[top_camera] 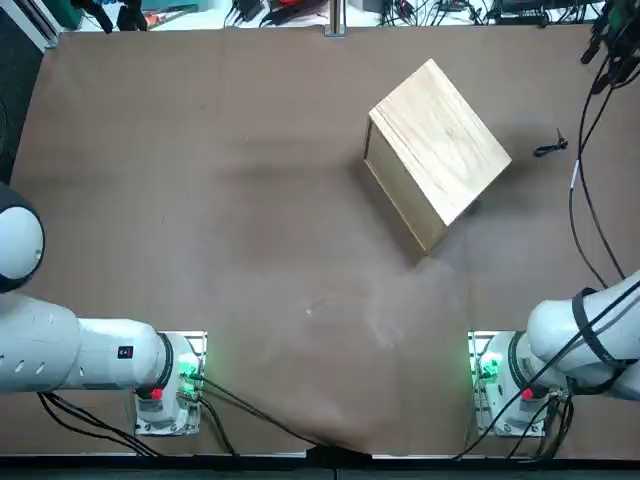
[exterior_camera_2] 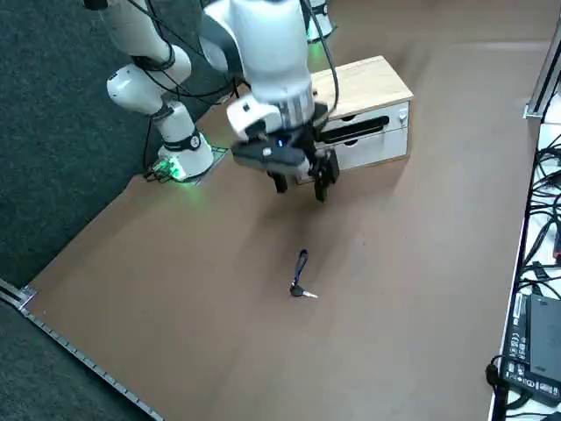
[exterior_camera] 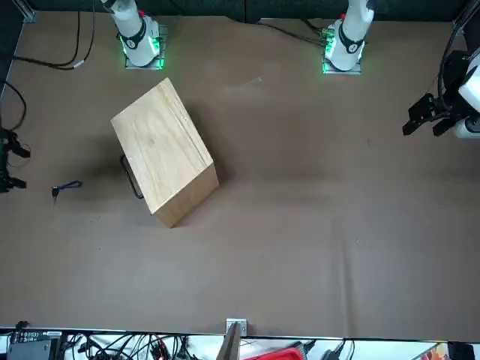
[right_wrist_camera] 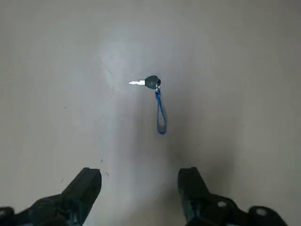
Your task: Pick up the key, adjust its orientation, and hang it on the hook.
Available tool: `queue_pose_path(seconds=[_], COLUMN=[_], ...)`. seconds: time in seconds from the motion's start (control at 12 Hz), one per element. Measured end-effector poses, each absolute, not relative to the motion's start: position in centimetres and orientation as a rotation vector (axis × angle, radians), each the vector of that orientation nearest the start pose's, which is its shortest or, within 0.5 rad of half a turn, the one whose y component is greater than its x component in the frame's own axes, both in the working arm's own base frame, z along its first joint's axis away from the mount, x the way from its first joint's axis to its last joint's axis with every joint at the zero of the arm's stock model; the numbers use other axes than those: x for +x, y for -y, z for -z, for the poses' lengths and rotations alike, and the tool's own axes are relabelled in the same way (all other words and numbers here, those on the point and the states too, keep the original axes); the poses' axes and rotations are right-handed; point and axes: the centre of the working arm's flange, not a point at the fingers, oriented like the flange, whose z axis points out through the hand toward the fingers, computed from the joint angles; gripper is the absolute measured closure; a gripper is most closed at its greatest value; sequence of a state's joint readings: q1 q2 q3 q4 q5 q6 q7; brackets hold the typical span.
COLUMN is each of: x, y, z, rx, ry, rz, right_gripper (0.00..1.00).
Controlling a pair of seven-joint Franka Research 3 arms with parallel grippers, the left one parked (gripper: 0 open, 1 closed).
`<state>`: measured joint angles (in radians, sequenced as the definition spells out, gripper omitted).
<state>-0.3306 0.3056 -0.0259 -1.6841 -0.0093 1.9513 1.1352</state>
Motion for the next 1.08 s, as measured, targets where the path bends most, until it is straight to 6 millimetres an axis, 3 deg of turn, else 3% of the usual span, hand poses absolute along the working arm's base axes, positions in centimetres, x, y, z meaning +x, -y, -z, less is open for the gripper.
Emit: queue_pose_path(seconds=[0.25, 0.58, 0.83, 1.08], x=[60.1, 59.1, 57.8, 56.9], y=[23.3, 23.6, 22.9, 22.3], z=[-35.8, -29.5, -26.1, -24.2], rx=[-2.307, -2.290, -2.288, -2.292], ry=[-2.164, -2.171, -2.164, -2.160], rz=[-0.026, 0.003, 0.018, 0.011], right_gripper=[0.00, 0.00, 0.00, 0.00])
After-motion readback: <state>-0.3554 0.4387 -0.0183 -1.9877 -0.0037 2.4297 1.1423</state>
